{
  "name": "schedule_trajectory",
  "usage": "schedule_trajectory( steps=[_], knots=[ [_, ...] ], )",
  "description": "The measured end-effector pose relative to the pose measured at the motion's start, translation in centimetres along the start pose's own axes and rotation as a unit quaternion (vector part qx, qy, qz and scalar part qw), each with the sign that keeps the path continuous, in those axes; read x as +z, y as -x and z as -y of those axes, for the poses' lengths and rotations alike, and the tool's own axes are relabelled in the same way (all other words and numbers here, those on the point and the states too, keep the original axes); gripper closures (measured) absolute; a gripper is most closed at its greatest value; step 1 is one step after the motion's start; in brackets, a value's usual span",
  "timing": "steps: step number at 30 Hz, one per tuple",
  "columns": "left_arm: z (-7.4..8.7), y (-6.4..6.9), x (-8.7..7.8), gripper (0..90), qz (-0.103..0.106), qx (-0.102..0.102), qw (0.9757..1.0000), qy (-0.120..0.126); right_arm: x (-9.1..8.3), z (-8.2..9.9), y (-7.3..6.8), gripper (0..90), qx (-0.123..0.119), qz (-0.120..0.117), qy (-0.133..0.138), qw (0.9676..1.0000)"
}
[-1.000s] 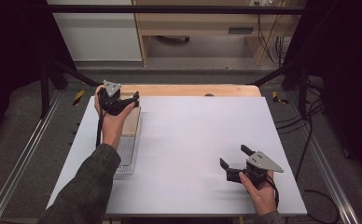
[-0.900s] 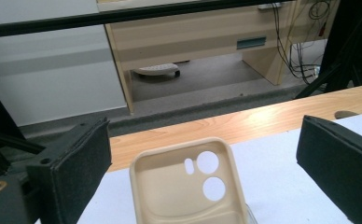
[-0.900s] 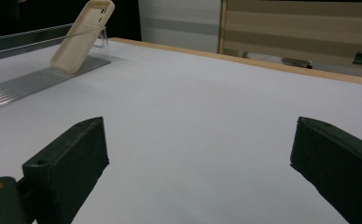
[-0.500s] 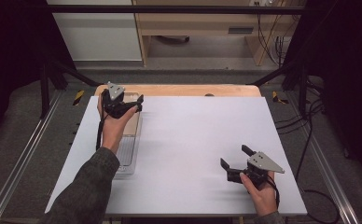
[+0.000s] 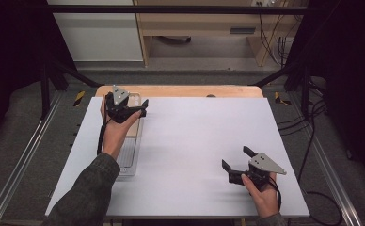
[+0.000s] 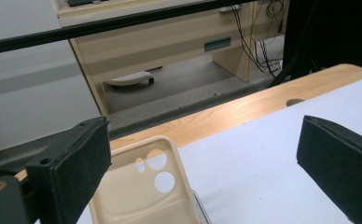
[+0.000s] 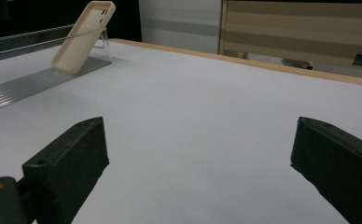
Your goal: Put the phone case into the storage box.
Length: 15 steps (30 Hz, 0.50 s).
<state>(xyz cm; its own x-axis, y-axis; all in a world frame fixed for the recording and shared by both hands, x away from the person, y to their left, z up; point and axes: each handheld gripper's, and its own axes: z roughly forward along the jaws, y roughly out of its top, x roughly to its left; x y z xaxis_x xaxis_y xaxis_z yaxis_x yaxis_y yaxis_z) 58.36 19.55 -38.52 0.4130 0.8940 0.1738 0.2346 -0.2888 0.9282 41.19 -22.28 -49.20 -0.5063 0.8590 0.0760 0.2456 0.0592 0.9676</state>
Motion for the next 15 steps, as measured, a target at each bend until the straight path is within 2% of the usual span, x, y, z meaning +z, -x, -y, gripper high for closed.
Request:
schedule_trajectory(
  steps=[11, 15],
  knots=[
    [0.4, 0.5, -0.6, 2.5, 0.009, 0.006, 0.9999, 0.007, 0.0, 0.0, 0.1, 4.0, 0.001, 0.001, 0.001, 1.0],
    [0.4, 0.8, -1.1, 2.6, 0.013, 0.015, 0.9997, 0.012, -0.1, -0.1, 0.2, 4.0, 0.002, 0.003, 0.004, 1.0]
  ],
)
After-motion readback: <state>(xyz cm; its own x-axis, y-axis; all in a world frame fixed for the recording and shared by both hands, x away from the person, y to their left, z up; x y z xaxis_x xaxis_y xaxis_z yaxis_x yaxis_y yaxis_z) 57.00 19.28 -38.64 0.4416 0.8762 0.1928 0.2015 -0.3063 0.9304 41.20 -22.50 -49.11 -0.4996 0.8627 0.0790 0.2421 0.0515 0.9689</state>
